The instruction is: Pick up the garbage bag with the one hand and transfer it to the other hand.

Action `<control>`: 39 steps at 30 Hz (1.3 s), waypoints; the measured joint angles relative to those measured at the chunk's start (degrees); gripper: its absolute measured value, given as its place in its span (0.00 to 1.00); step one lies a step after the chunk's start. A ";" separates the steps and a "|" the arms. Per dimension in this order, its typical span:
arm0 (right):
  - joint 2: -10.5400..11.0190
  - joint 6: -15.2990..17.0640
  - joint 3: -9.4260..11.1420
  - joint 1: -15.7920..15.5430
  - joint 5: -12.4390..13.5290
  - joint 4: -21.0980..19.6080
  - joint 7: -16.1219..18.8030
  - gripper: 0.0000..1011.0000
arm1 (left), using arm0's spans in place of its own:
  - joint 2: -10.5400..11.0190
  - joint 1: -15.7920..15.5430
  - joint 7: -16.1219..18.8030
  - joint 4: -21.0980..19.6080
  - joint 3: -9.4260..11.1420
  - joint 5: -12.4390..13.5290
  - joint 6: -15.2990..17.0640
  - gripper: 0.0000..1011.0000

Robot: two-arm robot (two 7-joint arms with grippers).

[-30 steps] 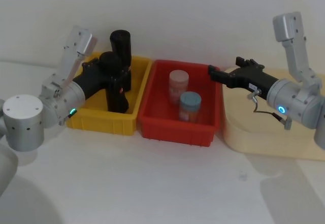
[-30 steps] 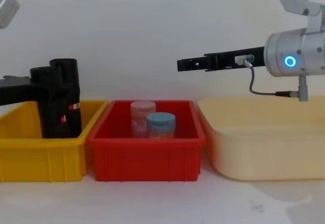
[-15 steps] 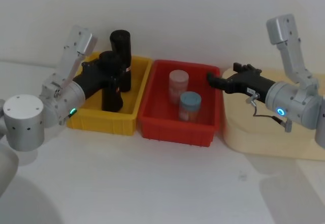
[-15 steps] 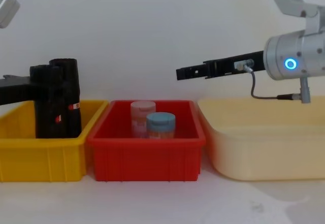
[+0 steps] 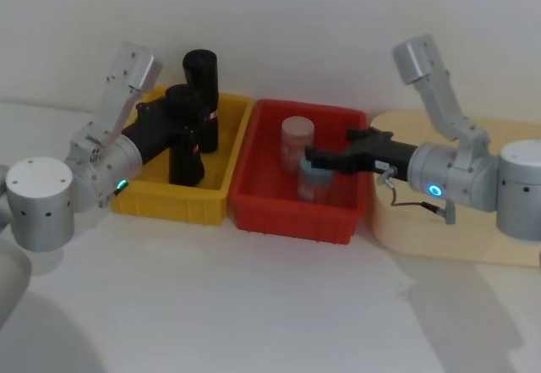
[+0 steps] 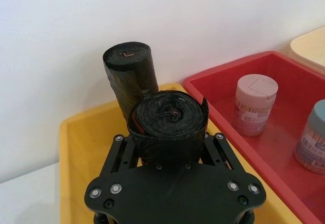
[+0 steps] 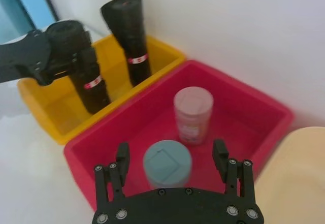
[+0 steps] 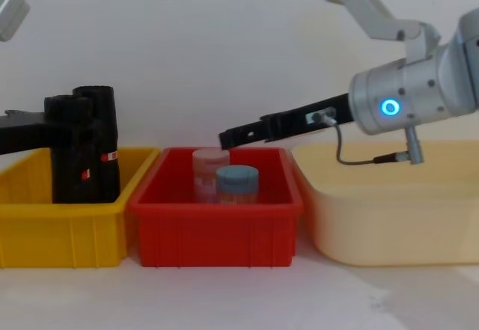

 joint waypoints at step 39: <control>-1.89 -2.32 -5.67 4.03 -3.30 7.22 2.75 0.99 | 0.00 0.00 -0.01 0.00 0.00 0.00 -0.02 0.45</control>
